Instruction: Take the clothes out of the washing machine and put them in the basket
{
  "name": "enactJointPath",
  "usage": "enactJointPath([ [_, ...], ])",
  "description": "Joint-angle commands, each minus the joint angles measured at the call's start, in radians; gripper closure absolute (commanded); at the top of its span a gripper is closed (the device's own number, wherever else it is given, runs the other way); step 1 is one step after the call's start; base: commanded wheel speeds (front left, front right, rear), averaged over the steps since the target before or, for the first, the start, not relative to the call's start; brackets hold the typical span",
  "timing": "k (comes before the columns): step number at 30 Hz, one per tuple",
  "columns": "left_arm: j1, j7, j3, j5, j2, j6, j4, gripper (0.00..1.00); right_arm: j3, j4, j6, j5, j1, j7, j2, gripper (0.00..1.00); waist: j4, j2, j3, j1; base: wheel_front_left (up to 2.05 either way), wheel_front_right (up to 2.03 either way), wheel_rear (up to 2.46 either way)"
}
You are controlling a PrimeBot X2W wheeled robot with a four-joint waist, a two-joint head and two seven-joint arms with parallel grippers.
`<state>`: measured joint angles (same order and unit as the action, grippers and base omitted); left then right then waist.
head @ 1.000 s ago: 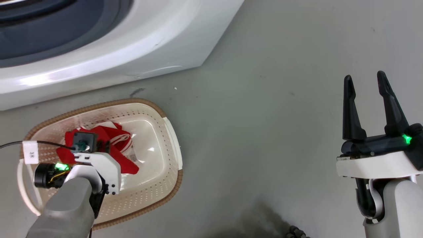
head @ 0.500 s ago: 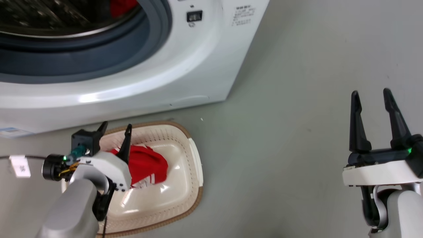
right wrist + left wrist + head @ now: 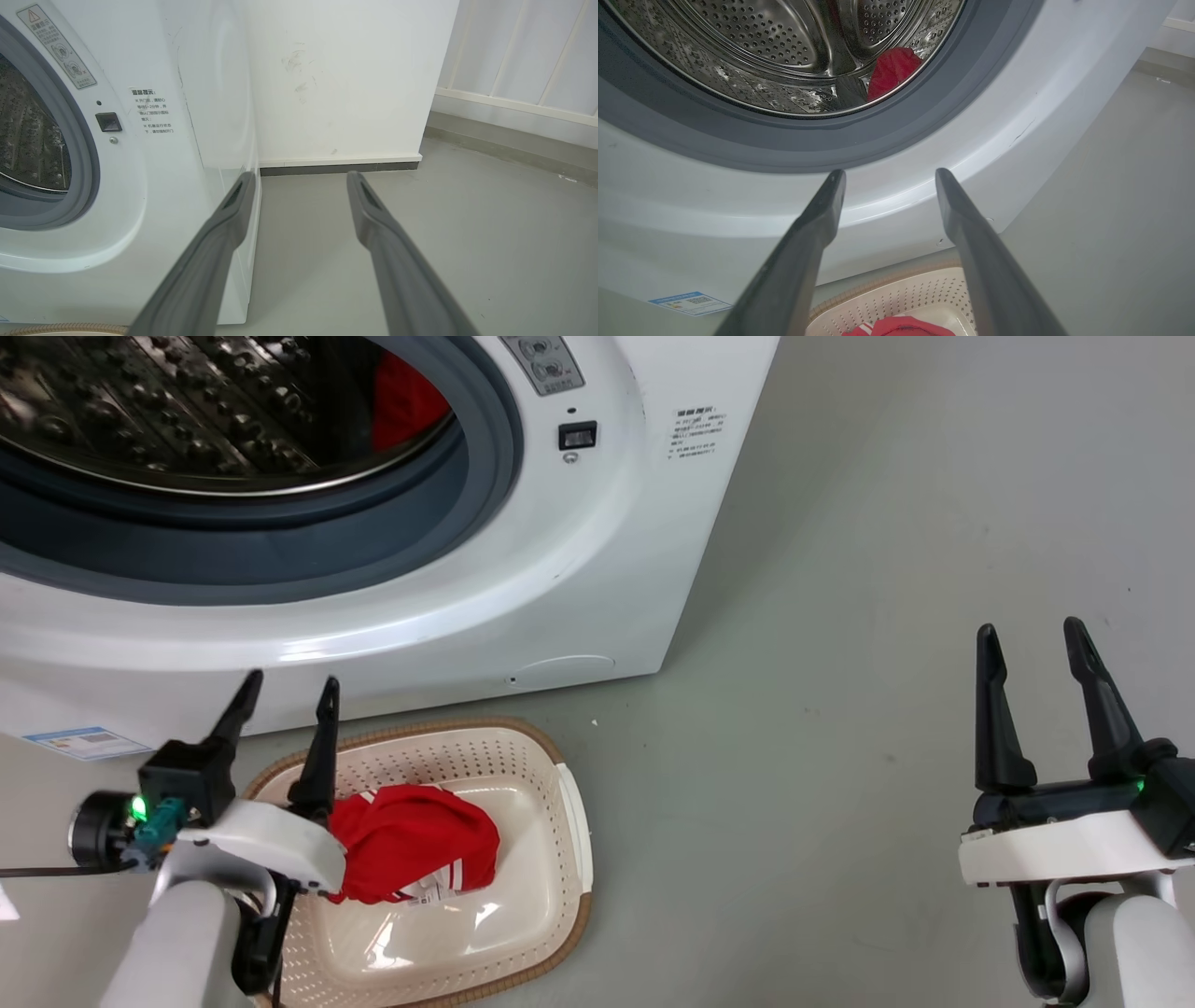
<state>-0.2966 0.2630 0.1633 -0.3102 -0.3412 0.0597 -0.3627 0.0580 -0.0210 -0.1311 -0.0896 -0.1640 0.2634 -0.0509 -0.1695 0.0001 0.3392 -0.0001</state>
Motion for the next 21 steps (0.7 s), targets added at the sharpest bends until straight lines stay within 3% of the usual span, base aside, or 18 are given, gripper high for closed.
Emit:
enactJointPath([
  [1, -0.006, 0.003, -0.008, 0.010, 0.000, 0.007, 0.018, 0.00, 0.001, 0.004, 0.001, -0.012, 0.001, 0.002, 0.001, 0.00, -0.007, -0.0001, 0.015, 0.0001, 0.00, 0.00, 0.00],
  [9, -0.150, -0.037, -0.044, -0.009, -0.045, 0.040, 0.065, 0.00, -0.016, 0.014, 0.001, -0.046, -0.026, 0.002, 0.001, 0.00, -0.054, -0.0001, 0.124, 0.0001, 0.00, 0.00, 0.00],
  [21, -0.545, -0.446, -0.078, -0.137, -0.214, 0.062, 0.067, 0.00, -0.059, 0.036, 0.001, -0.141, -0.074, 0.002, 0.002, 0.00, -0.187, -0.0001, 0.320, 0.0001, 0.00, 0.00, 0.00],
])
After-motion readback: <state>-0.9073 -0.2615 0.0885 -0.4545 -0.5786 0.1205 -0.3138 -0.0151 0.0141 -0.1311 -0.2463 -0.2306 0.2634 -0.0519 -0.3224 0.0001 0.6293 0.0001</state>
